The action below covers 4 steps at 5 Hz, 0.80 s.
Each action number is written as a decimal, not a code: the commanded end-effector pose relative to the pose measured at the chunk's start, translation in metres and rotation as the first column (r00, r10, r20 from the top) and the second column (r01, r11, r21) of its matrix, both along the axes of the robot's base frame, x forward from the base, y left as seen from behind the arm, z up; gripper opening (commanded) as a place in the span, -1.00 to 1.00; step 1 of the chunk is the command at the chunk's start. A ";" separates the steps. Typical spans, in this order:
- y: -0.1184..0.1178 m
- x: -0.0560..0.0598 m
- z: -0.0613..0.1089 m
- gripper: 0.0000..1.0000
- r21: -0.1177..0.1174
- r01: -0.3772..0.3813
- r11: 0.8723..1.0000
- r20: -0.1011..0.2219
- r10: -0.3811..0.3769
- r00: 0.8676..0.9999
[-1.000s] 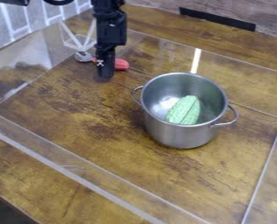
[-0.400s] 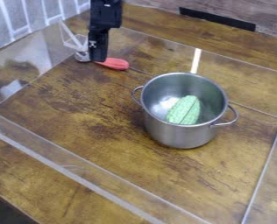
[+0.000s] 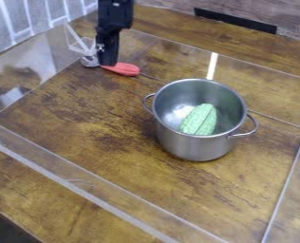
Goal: Move the pink spoon to the left
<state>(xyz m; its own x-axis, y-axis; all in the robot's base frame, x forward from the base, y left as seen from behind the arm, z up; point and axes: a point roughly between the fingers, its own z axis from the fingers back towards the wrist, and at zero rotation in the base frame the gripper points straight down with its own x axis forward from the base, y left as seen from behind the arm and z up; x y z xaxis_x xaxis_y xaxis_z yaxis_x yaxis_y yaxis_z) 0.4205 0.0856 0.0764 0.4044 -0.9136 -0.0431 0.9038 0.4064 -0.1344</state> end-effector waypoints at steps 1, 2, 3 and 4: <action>0.013 0.003 0.041 1.00 0.009 -0.022 1.000 0.118 0.020 0.993; 0.013 -0.002 0.064 -1.00 0.042 -0.030 0.999 0.129 0.024 0.991; 0.013 -0.007 0.085 -1.00 0.073 -0.036 0.997 0.135 0.026 0.991; 0.016 -0.007 0.069 1.00 0.052 -0.017 0.999 0.143 0.010 0.990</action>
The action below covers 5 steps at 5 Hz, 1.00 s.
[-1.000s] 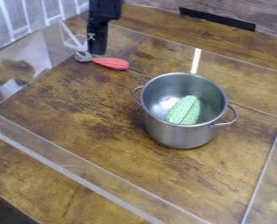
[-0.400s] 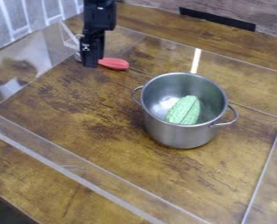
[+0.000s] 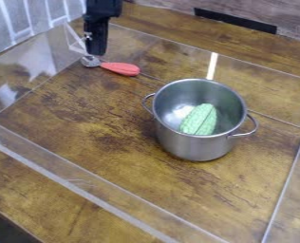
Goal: Move the pink spoon to the left
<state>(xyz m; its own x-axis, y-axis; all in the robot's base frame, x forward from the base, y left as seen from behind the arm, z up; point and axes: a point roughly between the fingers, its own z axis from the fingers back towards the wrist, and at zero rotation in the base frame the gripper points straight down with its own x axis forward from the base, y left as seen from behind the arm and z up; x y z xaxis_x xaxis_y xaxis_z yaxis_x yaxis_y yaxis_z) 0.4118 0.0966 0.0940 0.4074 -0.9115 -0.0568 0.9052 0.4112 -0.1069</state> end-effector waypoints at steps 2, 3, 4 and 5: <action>0.010 0.001 0.044 -1.00 0.021 0.005 1.000 0.135 -0.007 0.991; 0.014 -0.002 0.062 -1.00 0.049 -0.010 0.999 0.138 0.003 0.990; 0.016 0.000 0.050 1.00 0.034 0.007 0.999 0.144 -0.012 0.989; 0.018 0.001 0.035 1.00 0.013 0.022 1.000 0.151 -0.024 0.988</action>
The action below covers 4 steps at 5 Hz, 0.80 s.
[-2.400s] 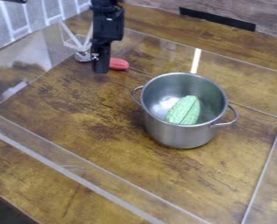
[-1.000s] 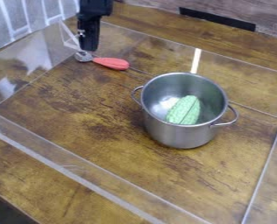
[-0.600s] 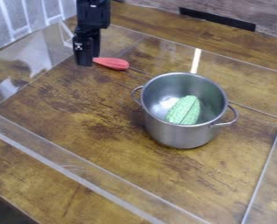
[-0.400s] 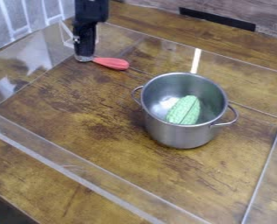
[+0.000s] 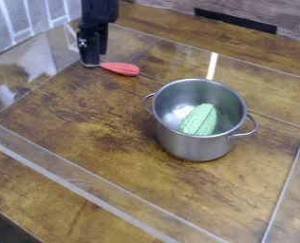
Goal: Move the pink spoon to the left
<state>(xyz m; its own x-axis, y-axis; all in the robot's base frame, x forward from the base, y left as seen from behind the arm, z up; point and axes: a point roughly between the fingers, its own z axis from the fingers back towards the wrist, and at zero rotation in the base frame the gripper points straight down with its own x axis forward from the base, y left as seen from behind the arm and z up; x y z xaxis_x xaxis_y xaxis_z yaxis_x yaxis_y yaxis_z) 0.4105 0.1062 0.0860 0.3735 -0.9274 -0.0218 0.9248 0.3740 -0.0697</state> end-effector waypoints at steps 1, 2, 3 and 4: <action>0.013 0.004 0.035 1.00 0.021 0.005 1.000 0.111 -0.007 0.994; 0.013 0.007 0.023 1.00 0.002 0.014 1.000 0.115 -0.014 0.993; 0.014 0.010 0.012 1.00 -0.014 0.024 1.000 0.120 -0.023 0.993; 0.014 0.013 0.001 1.00 -0.029 0.034 0.999 0.123 -0.030 0.992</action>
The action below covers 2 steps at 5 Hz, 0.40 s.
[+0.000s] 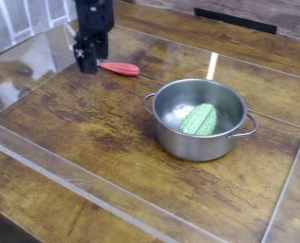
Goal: Move the pink spoon to the left
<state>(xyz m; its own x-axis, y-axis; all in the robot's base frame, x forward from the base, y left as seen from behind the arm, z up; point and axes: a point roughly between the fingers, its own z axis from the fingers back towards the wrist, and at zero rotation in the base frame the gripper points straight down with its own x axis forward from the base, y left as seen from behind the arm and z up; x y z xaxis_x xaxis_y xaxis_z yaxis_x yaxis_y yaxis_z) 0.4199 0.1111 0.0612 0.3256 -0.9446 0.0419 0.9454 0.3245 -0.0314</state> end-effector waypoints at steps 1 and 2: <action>0.012 0.003 0.034 -1.00 0.020 -0.031 0.999 0.063 0.030 0.998; 0.017 0.002 0.048 -1.00 0.035 -0.044 0.998 0.062 0.042 0.997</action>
